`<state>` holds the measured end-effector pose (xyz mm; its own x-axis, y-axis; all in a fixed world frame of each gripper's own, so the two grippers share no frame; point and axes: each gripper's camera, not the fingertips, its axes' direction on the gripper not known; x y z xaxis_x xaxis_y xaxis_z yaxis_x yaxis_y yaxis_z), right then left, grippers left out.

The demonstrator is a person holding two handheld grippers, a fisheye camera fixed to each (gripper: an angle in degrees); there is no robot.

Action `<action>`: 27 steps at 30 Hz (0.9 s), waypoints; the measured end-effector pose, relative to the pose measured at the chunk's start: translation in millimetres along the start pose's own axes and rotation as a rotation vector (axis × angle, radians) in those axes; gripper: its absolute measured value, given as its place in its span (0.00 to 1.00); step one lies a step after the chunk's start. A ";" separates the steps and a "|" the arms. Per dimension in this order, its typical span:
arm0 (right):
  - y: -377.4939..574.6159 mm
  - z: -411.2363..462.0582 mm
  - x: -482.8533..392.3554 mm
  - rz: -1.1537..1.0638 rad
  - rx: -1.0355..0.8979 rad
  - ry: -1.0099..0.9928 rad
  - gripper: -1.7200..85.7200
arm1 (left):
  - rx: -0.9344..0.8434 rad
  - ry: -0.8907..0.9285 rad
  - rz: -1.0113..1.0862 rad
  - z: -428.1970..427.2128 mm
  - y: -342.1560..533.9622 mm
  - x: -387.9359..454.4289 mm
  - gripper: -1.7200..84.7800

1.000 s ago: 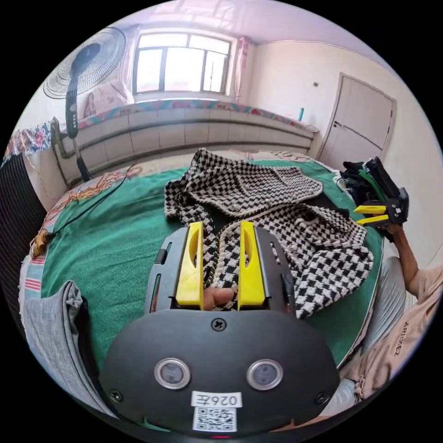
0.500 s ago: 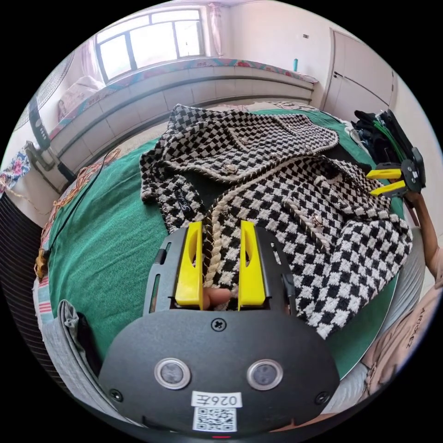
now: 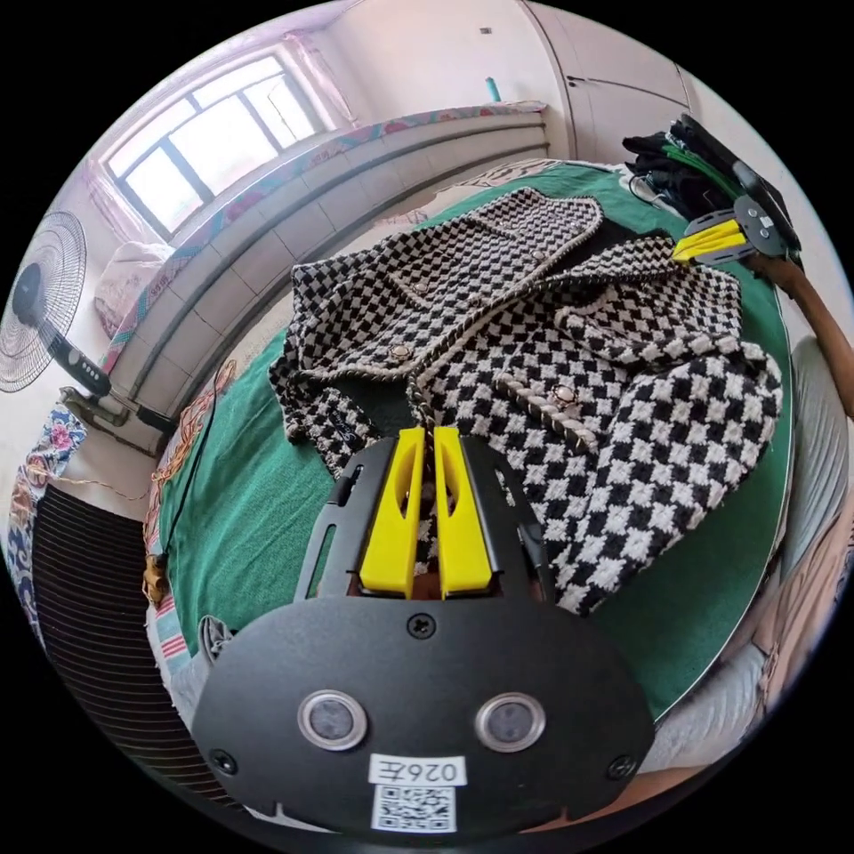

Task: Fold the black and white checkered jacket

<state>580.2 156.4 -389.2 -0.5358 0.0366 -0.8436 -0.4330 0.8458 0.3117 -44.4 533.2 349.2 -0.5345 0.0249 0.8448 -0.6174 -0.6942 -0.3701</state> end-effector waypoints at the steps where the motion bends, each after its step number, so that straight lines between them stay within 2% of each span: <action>1: 0.1 -11.2 7.4 0.039 0.033 -0.004 0.00 | 0.015 0.012 -0.014 -2.1 1.3 -2.5 0.03; 7: 2.4 -42.0 41.3 0.191 0.102 -0.118 0.00 | 0.088 0.122 -0.156 10.0 19.6 -27.7 0.04; 12: -15.5 -41.7 31.9 0.156 0.034 -0.106 0.00 | -0.028 -0.009 -0.137 57.0 16.6 -14.3 0.09; 19: -30.5 -55.9 23.9 0.127 -0.011 -0.065 0.01 | -0.022 -0.054 -0.109 67.3 23.9 -28.3 0.15; 27: -24.3 -76.6 43.0 0.175 -0.027 -0.116 0.04 | -0.004 0.147 -0.167 93.9 43.2 -71.8 0.11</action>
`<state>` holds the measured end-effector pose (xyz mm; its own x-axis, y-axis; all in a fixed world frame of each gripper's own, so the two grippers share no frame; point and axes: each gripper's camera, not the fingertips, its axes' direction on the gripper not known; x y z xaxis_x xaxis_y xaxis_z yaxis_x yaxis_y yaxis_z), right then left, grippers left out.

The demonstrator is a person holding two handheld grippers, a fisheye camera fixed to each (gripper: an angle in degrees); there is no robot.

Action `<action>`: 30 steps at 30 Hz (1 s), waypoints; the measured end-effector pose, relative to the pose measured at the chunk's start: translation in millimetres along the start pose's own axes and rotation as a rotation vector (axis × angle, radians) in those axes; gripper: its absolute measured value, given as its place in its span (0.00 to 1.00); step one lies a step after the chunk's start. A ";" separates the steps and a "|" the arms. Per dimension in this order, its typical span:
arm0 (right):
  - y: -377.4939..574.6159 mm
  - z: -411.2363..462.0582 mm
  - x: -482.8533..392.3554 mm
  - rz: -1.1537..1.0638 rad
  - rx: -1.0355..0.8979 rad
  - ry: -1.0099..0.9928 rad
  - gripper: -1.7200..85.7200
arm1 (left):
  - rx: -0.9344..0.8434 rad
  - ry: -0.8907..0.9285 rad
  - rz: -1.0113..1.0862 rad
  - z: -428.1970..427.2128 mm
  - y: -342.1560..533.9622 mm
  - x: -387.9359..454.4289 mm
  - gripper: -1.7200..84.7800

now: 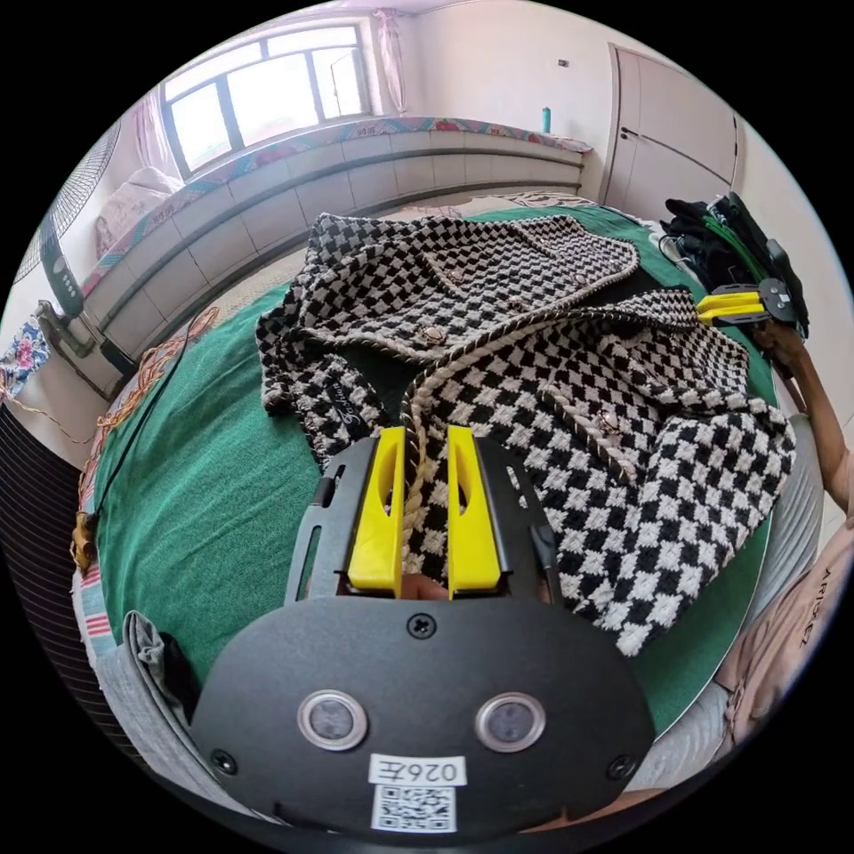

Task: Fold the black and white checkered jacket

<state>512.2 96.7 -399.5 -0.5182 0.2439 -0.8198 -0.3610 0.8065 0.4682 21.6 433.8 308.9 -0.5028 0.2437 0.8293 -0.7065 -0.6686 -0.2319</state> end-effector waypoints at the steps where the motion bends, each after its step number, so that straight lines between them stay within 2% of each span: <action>1: 1.6 -2.6 3.3 0.010 -0.003 -0.002 0.04 | -0.001 0.004 0.000 1.3 1.4 -2.3 0.11; 7: 11.0 -12.2 16.8 0.041 -0.028 -0.016 0.05 | 0.014 0.053 -0.002 -0.9 17.8 -22.5 0.04; 12: 34.9 -33.4 33.8 0.060 0.032 -0.072 0.07 | 0.221 0.300 -0.152 -36.0 53.4 -80.8 0.02; 15: 52.9 -49.0 37.0 0.018 0.094 -0.126 0.07 | 0.294 0.364 -0.173 -48.7 69.6 -94.0 0.02; 21: 68.8 -70.7 13.2 -0.109 0.200 -0.085 0.08 | 0.358 0.384 -0.109 -64.5 81.6 -87.0 0.02; 30: 42.6 -31.4 -41.2 -0.332 0.044 0.119 0.12 | 0.379 0.430 -0.149 -58.1 113.4 -116.4 0.02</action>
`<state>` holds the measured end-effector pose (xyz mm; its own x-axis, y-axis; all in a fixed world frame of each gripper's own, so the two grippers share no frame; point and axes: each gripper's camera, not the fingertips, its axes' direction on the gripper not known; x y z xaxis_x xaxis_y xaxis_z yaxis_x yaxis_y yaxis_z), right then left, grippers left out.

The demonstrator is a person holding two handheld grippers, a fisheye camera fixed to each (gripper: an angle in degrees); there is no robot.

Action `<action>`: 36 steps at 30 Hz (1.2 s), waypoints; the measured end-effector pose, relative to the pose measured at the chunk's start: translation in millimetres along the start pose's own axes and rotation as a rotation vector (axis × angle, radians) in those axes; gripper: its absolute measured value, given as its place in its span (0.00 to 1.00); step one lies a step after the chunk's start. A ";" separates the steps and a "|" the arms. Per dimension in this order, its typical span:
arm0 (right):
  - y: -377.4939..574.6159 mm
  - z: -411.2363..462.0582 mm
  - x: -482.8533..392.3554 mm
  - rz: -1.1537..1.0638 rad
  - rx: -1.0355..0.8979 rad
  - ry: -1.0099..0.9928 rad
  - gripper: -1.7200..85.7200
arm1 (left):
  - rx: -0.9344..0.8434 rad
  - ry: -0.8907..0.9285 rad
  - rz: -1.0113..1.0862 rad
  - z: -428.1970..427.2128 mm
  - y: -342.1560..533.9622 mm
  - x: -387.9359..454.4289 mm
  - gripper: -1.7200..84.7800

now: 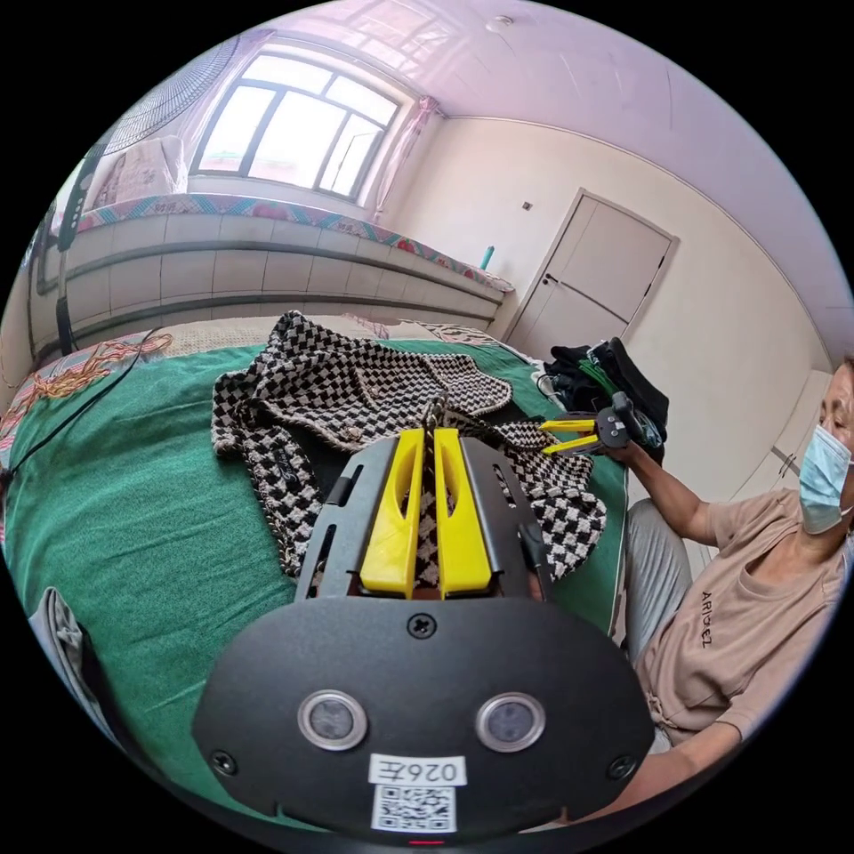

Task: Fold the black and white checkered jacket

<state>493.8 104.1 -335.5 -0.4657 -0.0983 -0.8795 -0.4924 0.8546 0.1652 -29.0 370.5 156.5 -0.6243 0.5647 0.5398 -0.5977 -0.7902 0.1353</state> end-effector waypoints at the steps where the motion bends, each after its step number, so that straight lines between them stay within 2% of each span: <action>1: -5.1 1.6 -1.4 -0.006 -0.010 0.004 0.12 | -0.003 -0.001 -0.002 -0.1 1.2 -1.6 0.02; 11: 10.2 2.3 33.0 0.182 0.011 -0.252 0.06 | -0.012 -0.011 0.002 -12.8 14.8 -16.0 0.02; 20: -8.2 8.2 -12.3 0.169 0.023 -0.012 0.09 | -0.008 -0.002 -0.009 -21.2 21.9 -21.2 0.02; 26: -24.6 20.3 -37.9 0.152 -0.055 0.122 0.01 | -0.013 -0.001 0.020 -29.9 21.8 -15.3 0.02; 30: -13.8 -21.0 -17.6 0.285 0.066 0.028 0.01 | -0.003 0.037 0.060 -39.9 19.8 -8.8 0.02; 36: -4.7 -81.9 -25.6 0.448 0.240 0.163 0.01 | 0.053 0.041 0.043 -51.4 10.7 -6.1 0.02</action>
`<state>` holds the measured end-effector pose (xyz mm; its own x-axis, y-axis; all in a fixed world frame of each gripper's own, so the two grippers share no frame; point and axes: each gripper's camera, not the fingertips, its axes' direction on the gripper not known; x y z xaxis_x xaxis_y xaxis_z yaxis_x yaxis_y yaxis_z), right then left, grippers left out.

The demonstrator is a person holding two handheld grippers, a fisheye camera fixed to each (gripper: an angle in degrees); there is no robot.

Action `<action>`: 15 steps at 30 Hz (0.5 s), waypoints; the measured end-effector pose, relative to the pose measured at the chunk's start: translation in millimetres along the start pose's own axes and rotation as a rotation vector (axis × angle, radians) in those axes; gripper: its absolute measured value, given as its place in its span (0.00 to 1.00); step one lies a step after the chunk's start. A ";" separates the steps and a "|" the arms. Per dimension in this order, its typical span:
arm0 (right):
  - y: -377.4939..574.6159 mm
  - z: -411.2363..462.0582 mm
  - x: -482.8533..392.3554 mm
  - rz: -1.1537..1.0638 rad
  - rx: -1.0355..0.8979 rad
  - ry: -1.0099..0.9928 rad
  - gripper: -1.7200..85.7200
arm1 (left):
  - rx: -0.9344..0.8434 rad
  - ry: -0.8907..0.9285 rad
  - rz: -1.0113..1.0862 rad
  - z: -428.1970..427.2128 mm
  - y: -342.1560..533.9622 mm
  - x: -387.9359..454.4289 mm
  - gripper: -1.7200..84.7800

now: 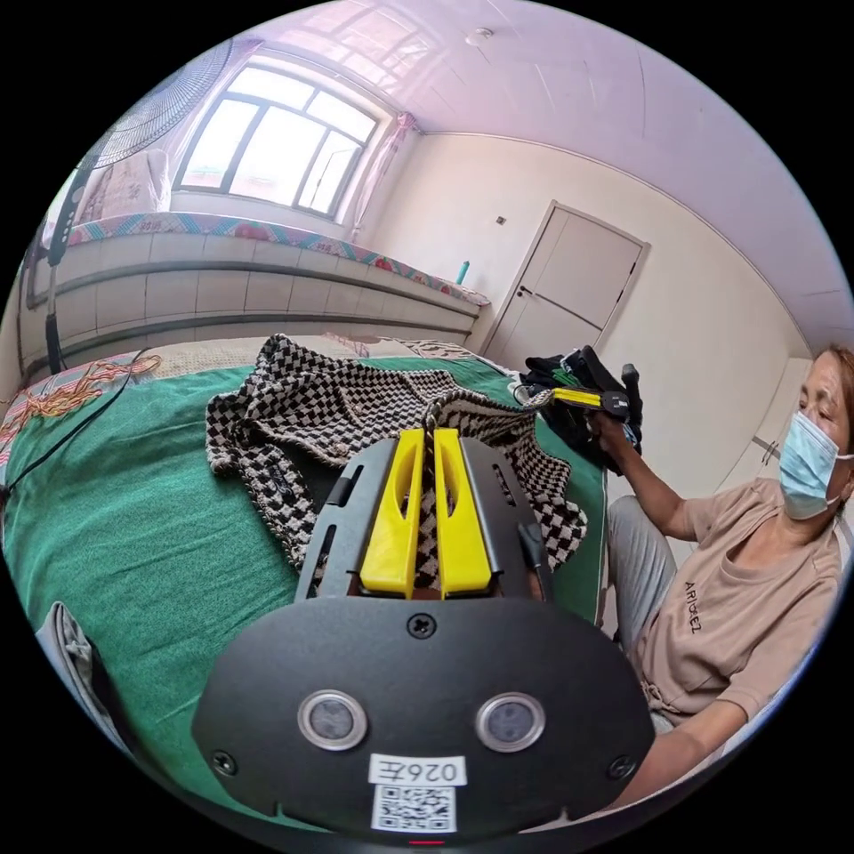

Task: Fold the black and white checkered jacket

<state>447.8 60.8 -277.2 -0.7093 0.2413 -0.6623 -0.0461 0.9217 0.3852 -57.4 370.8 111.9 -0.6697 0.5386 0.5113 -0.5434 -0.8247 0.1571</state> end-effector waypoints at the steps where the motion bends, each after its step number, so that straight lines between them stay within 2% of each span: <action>1: -9.6 3.8 -3.9 0.014 -0.002 0.026 0.01 | -0.003 -0.012 -0.003 1.8 -2.1 0.3 0.02; 7: -69.1 94.9 -29.6 -0.043 -0.181 0.114 0.01 | -0.094 -0.181 -0.036 44.3 -23.0 2.7 0.02; 12: -95.0 154.1 -50.8 -0.080 -0.251 0.134 0.01 | -0.201 -0.383 -0.046 85.6 -21.8 7.7 0.02; 15: -104.0 184.9 -65.4 -0.119 -0.317 0.145 0.02 | -0.228 -0.393 -0.075 94.4 -17.1 0.7 0.02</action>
<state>629.1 5.4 -392.7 -0.7774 0.0717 -0.6249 -0.3337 0.7951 0.5064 -0.8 369.0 189.3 -0.4058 0.4528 0.7939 -0.7096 -0.7035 0.0385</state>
